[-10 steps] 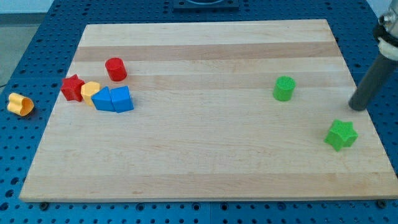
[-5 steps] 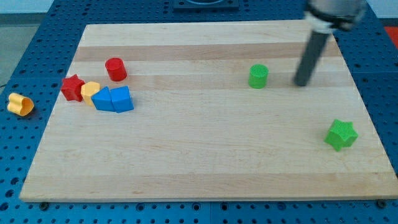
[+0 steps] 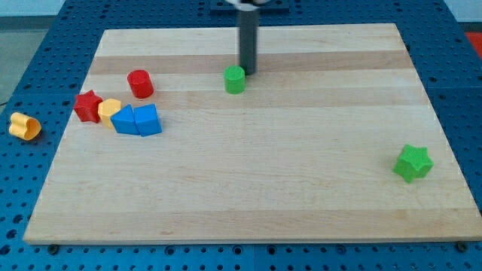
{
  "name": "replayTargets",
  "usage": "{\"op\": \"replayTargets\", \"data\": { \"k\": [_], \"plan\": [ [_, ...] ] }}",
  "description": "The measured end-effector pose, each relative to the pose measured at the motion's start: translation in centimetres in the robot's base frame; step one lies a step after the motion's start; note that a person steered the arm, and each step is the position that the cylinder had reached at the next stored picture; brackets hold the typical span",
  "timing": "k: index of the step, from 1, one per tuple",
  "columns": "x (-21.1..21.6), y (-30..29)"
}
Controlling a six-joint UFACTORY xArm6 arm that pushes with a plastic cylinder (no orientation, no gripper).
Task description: Push green circle between red circle and blue cube
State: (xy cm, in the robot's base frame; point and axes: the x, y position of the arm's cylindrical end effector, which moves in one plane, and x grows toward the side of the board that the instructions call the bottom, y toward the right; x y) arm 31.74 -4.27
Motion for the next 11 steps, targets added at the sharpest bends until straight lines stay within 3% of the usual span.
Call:
{"op": "replayTargets", "data": {
  "k": [1,2,3,4,5,6,7,8,9,11],
  "plan": [
    [2.3,-2.3],
    [2.6,5.0],
    [2.7,4.2],
    [2.5,11.8],
    [3.1,10.4],
    [4.3,-0.9],
    [3.1,1.3],
    [3.8,9.8],
    [7.3,8.8],
    [8.4,-10.6]
  ]
}}
